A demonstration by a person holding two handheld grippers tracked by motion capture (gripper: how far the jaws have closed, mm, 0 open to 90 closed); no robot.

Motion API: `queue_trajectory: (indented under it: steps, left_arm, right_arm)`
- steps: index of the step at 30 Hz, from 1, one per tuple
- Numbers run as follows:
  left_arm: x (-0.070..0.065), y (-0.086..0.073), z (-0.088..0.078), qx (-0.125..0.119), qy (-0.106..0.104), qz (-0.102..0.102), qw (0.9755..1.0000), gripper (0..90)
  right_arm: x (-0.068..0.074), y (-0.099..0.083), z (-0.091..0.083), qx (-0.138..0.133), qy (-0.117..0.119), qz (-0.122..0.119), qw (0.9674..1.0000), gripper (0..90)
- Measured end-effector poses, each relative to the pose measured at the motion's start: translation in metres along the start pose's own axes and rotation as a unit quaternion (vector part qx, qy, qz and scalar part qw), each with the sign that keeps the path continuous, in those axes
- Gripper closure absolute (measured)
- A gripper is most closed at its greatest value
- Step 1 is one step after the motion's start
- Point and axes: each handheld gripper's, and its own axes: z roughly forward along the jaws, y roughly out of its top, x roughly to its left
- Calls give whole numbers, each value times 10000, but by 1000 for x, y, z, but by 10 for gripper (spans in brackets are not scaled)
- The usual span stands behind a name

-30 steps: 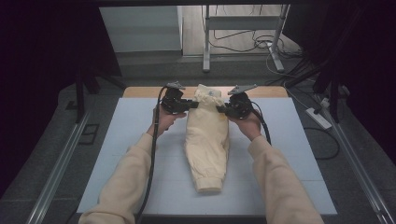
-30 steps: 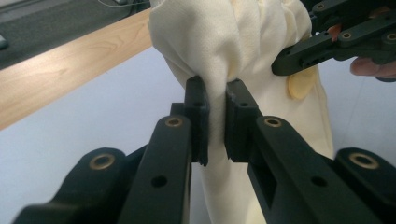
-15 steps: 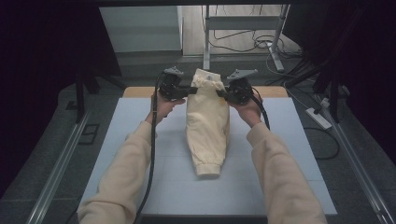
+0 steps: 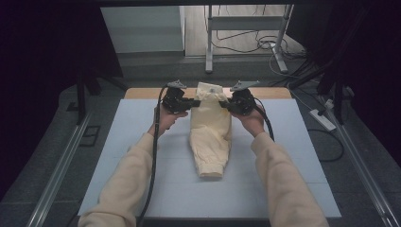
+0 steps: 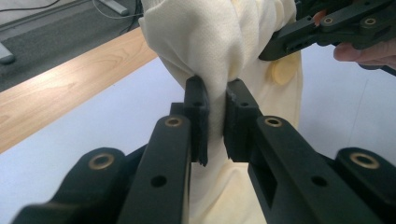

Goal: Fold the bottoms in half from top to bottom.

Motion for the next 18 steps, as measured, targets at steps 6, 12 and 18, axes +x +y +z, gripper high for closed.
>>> queue_trajectory:
  steps: [6,12,18]
  left_arm:
    - [-7,-9,-3,-28,-35,25,10000,808]
    - [-15,-20,-7,-36,-80,66,9999,807]
    - [-22,-30,-9,-3,-141,113,9998,806]
  right_arm:
    - [7,-5,-3,2,50,-42,10000,754]
    - [16,-12,-8,10,97,-84,9999,754]
    - [22,-21,-11,-15,205,-101,9997,752]
